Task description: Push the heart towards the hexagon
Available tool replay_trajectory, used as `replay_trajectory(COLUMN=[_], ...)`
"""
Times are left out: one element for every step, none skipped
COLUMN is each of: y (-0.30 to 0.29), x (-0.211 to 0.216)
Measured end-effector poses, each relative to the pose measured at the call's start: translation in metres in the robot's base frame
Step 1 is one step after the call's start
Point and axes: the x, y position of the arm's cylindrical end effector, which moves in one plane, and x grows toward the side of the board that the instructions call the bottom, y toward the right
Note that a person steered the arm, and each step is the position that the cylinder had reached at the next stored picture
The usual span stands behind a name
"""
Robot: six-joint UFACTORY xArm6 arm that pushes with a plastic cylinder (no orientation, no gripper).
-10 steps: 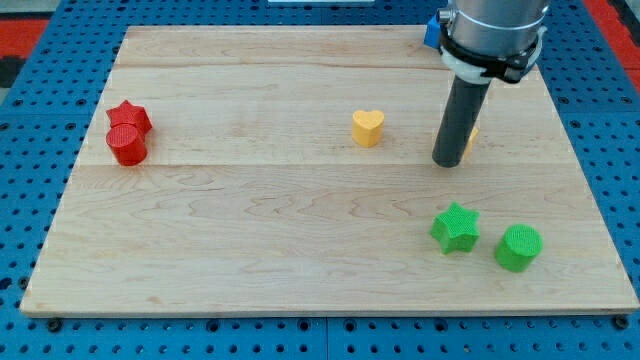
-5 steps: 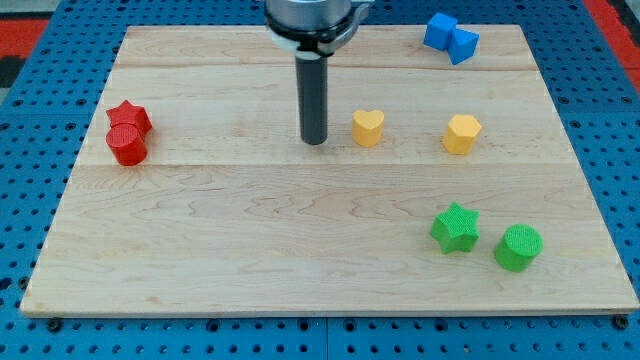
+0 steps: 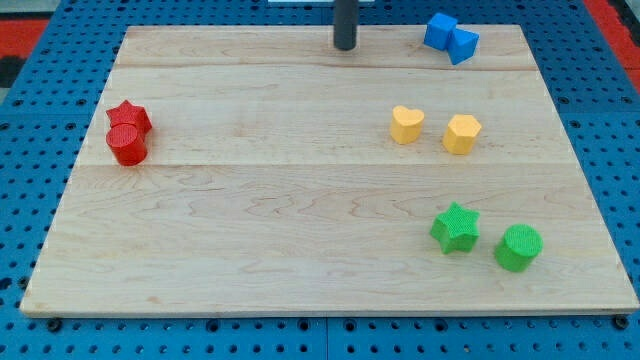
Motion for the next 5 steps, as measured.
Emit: replay_trajectory(y=[0.019,0.035,0.045,0.061,0.18], x=[-0.013,-0.013,0.046,0.112,0.113])
